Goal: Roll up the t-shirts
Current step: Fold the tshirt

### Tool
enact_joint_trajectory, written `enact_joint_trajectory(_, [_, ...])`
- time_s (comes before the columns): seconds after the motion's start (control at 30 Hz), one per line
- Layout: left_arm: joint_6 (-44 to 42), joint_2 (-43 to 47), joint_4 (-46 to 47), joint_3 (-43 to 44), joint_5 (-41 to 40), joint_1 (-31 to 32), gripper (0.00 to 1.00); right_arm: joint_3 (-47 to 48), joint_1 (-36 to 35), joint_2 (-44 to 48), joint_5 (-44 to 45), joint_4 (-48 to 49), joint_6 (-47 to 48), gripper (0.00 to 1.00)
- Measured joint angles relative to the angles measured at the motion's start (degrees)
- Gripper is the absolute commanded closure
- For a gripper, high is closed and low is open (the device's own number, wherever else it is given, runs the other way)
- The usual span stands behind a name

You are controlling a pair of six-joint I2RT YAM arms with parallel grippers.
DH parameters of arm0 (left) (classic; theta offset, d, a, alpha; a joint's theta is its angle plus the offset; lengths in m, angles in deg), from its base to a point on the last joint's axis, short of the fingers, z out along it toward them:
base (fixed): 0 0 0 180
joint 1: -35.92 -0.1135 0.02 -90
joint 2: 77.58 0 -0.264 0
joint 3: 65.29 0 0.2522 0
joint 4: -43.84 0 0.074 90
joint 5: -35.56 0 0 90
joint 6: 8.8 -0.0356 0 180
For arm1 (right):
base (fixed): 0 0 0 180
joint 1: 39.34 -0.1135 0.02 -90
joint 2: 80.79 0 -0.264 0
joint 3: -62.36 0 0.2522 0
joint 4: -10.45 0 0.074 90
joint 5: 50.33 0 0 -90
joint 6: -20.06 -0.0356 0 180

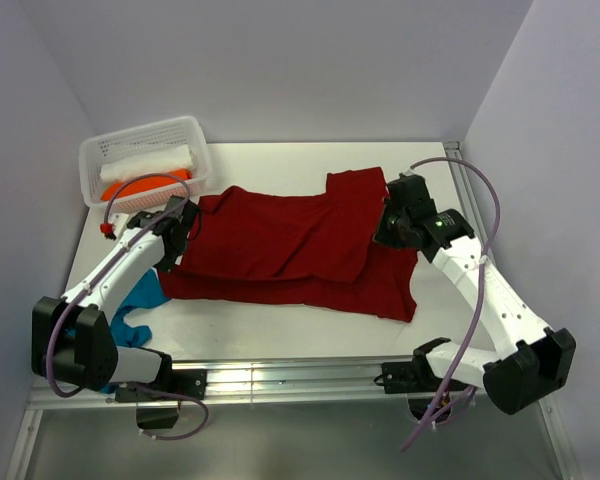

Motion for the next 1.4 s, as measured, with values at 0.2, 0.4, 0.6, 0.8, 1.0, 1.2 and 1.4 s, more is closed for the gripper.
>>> enact_joint_trajectory(0.2, [-1.9, -1.7, 1.9, 1.4, 0.1, -1.6, 1.00, 0.8, 0.6, -4.2, 0.0, 1.7, 0.0, 1.00])
enact_joint_trajectory(0.4, [-4.5, -3.8, 5.9, 2.5, 1.1, -2.5, 1.00, 4.1, 0.8, -8.8, 0.1, 2.6, -0.2, 1.00])
enact_joint_trajectory(0.6, [-6.4, -7.0, 8.7, 3.3, 1.5, -2.5, 1.00, 6.1, 0.9, -11.6, 1.8, 3.5, -0.4, 1.00])
enact_joint_trajectory(0.8, [-8.3, -10.1, 10.1, 5.6, 1.5, -2.5, 1.00, 6.0, 2.3, -11.1, 3.0, 3.6, -1.4, 1.00])
enact_joint_trajectory(1.0, [-9.2, -10.2, 12.0, 5.7, 2.3, -2.5, 1.00, 6.0, 2.7, -10.9, 5.1, 3.6, -2.1, 1.00])
enact_joint_trajectory(1.2, [-10.0, -12.7, 13.2, 6.4, 2.7, -2.5, 0.99, 6.0, 2.9, -10.8, 6.1, 3.6, -2.8, 1.00])
enact_joint_trajectory(1.4, [-11.1, -13.2, 14.4, 6.4, 3.2, -2.5, 0.99, 4.7, 3.4, -9.6, 6.5, 3.7, -3.2, 1.00])
